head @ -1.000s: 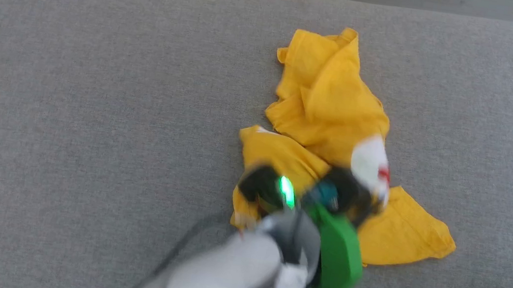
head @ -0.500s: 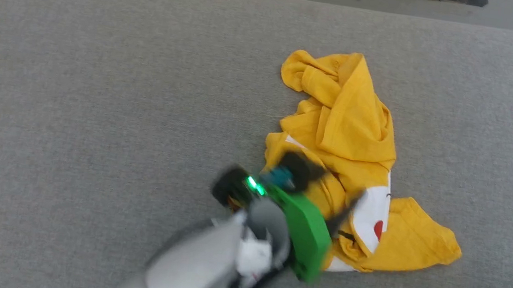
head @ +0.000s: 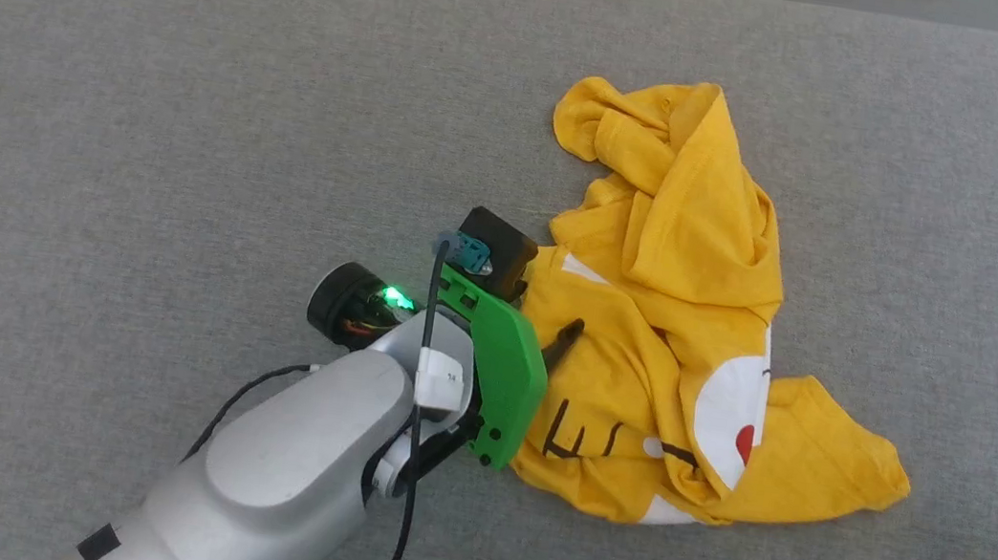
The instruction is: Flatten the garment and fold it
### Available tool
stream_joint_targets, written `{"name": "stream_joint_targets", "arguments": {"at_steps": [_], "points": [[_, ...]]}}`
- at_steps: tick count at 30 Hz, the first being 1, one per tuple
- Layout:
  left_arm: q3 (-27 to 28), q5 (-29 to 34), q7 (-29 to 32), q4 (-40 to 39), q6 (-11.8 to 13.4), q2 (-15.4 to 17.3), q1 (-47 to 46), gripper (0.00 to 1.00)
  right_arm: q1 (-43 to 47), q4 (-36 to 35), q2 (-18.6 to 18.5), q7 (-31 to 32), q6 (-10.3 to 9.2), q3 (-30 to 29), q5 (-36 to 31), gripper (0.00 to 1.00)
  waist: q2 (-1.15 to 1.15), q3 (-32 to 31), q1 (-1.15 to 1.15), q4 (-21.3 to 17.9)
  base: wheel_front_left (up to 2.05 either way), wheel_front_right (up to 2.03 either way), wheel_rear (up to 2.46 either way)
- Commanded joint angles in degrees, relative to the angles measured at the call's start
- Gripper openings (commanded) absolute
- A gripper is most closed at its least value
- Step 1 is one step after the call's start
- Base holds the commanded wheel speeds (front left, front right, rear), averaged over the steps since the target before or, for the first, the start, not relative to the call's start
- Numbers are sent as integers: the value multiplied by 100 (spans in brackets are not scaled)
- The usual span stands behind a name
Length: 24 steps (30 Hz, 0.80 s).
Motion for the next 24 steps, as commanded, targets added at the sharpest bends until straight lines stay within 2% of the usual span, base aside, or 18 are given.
{"name": "stream_joint_targets", "arguments": {"at_steps": [1,2,3,8,12,16,19,24], "points": [[-17,-27,50,93,-36,-25,-111,97,-103,-31,3,12,-9,7,4,100,0,77,0,-81,0,0,0],[-35,-34,69,152,-62,-30,-122,37,-115,-34,3,14,-9,8,1,100,0,94,0,-100,0,0,0],[-39,-53,57,213,-99,-43,-130,0,-130,-38,3,15,-9,10,-1,100,0,113,0,-122,0,0,0],[107,-94,-325,354,-153,-101,-174,0,-154,-41,3,5,-9,-44,-5,100,0,135,0,-110,0,0,0],[470,-2,-880,253,38,63,-318,0,-136,-37,3,17,-9,-101,-42,100,0,19,0,55,0,0,0],[1038,126,-1417,-99,437,532,-438,0,-127,-61,3,37,-9,-102,-58,100,0,-117,0,266,0,0,0],[1464,320,-1725,-514,850,1057,-415,0,-106,-80,3,66,-9,-86,-70,100,0,-199,0,418,0,0,0],[1718,488,-1886,-1495,1357,1633,208,0,-57,-107,3,100,-9,-72,-71,100,0,-232,0,578,0,0,0]]}}
